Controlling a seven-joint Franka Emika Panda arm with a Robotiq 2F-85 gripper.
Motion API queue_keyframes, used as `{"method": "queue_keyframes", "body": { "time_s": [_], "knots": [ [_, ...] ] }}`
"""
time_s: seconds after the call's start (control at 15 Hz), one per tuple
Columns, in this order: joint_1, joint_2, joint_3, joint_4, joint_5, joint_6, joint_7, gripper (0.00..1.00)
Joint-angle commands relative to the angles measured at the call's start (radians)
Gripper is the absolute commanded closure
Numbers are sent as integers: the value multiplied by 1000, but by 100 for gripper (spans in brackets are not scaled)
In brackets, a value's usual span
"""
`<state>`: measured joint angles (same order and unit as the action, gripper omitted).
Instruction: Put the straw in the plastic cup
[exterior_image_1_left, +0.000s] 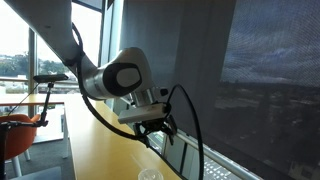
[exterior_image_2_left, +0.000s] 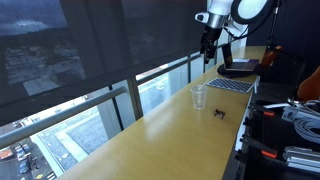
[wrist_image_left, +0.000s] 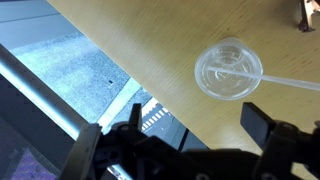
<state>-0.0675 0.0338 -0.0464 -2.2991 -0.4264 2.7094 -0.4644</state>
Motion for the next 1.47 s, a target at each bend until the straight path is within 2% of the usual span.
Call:
{"method": "queue_keyframes", "body": {
  "time_s": [0.0,0.6,1.0,1.4],
  "knots": [
    [19,-12,16,-8,43,1,-18,0],
    [70,0,62,-70,40,16,-3,0],
    [61,-17,51,-137,30,21,-18,0],
    [43,-14,36,-137,35,19,-34,0]
  ]
}}
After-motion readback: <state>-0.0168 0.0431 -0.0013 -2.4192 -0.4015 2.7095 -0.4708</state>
